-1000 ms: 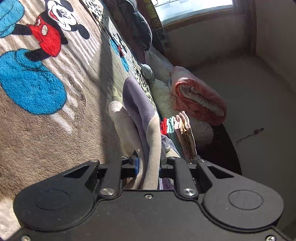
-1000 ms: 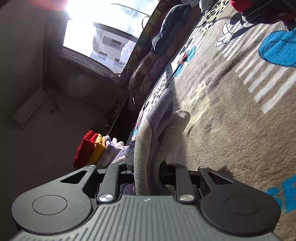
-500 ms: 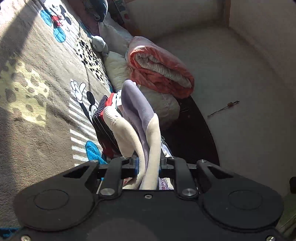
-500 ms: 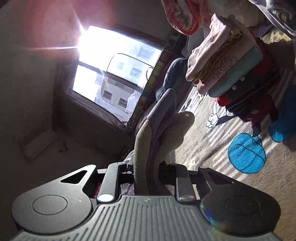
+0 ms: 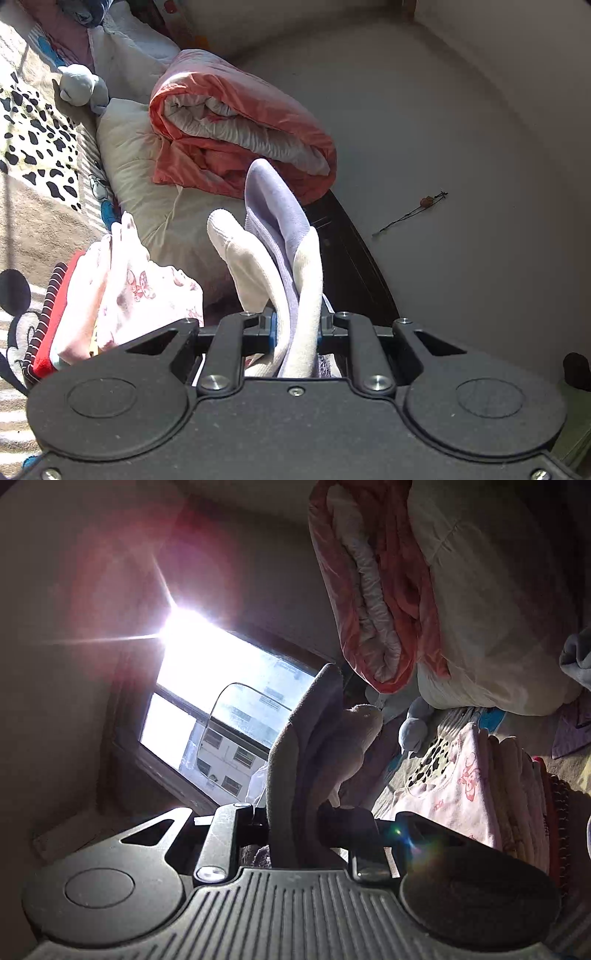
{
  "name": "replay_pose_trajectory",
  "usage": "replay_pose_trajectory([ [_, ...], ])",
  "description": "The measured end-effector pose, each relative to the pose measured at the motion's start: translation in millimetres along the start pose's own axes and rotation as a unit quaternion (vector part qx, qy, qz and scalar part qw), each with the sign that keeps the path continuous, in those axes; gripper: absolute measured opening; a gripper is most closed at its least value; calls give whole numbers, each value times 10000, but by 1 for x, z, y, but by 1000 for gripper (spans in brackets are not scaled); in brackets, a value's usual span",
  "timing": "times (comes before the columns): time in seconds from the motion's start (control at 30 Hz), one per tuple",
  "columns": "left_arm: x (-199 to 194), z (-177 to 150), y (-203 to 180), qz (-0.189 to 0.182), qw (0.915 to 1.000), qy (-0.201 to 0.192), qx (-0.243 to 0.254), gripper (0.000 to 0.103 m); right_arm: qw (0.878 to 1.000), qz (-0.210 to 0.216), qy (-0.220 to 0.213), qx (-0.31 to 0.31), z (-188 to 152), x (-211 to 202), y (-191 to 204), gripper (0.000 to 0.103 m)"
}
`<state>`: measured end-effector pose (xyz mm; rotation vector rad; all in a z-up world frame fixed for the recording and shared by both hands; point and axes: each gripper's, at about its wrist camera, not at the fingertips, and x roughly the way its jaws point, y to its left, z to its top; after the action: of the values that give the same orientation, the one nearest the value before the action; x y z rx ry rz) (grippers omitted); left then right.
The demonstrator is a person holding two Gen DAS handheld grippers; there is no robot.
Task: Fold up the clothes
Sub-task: 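Carry the folded sweatshirt with both tools to the stack of clothes, then lower the sweatshirt onto the stack and open both tools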
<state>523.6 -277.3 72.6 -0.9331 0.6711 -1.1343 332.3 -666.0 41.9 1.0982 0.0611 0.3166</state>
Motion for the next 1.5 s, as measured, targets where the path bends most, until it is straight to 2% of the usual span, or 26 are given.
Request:
replay_pose_trajectory([
  [0.07, 16, 9, 13, 0, 9999, 40, -136, 15, 9999, -62, -80, 42, 9, 10, -15, 25],
  [0.13, 31, 13, 34, 302, 9991, 92, -295, 15, 9993, -324, -151, -47, 10, 20, -37, 25],
  [0.2, 43, 10, 66, 1079, 9927, 151, -514, 26, 9940, -1079, -83, 159, 1, 30, -77, 28],
  [0.27, 50, 2, 100, 1640, 9816, 415, -886, 28, 9836, -1738, 84, 476, -13, 36, -112, 29],
  [0.4, 40, -8, 108, 1468, 9855, 226, -818, 29, 9892, -1451, -112, 196, -23, 29, -106, 36],
  [0.47, 35, -10, 108, 1402, 9865, 145, -832, 29, 9892, -1442, -210, 151, -25, 23, -99, 44],
  [0.53, 27, -11, 105, 1372, 9870, 67, -833, 35, 9878, -1530, -287, -2, -28, 14, -89, 47],
  [0.6, 17, -13, 99, 1357, 9877, -4, -776, 45, 9869, -1567, -333, -205, -32, 4, -81, 51],
  [0.67, 5, -18, 90, 1428, 9876, -73, -642, 47, 9842, -1676, -370, -434, -37, -8, -71, 56],
  [0.77, -9, -29, 65, 1794, 9838, -22, -36, 51, 9780, -1879, -275, -863, -47, -26, -49, 58],
  [0.87, -20, -48, 33, 2127, 9746, 137, 687, 56, 9680, -2226, -106, -1151, -63, -38, -25, 60],
  [0.93, -26, -61, 11, 2264, 9679, 206, 1069, 61, 9590, -2466, 50, -1394, -75, -41, -7, 71],
  [1.0, -32, -74, -8, 2482, 9579, 227, 1429, 68, 9446, -2771, 197, -1748, -90, -44, 18, 88],
  [1.03, -35, -81, -16, 2553, 9539, 229, 1561, 70, 9381, -2877, 257, -1911, -95, -46, 29, 91],
  [1.13, -46, -104, -41, 2794, 9384, 237, 2020, 85, 9186, -3137, 345, -2377, -112, -54, 62, 101],
  [1.17, -50, -111, -49, 2879, 9324, 233, 2174, 90, 9141, -3182, 384, -2485, -117, -56, 70, 102],
  [1.2, -53, -118, -56, 2963, 9261, 227, 2324, 91, 9102, -3212, 420, -2581, -121, -59, 79, 102],
  [1.27, -58, -129, -68, 3095, 9174, 217, 2491, 93, 9012, -3297, 508, -2767, -130, -64, 98, 102],
  [1.37, -69, -141, -87, 3303, 9050, 148, 2675, 103, 8844, -3591, 604, -2920, -141, -69, 120, 102],
  [1.5, -84, -157, -118, 3633, 8822, -37, 2997, 103, 8647, -3895, 713, -3089, -157, -78, 144, 103],
])
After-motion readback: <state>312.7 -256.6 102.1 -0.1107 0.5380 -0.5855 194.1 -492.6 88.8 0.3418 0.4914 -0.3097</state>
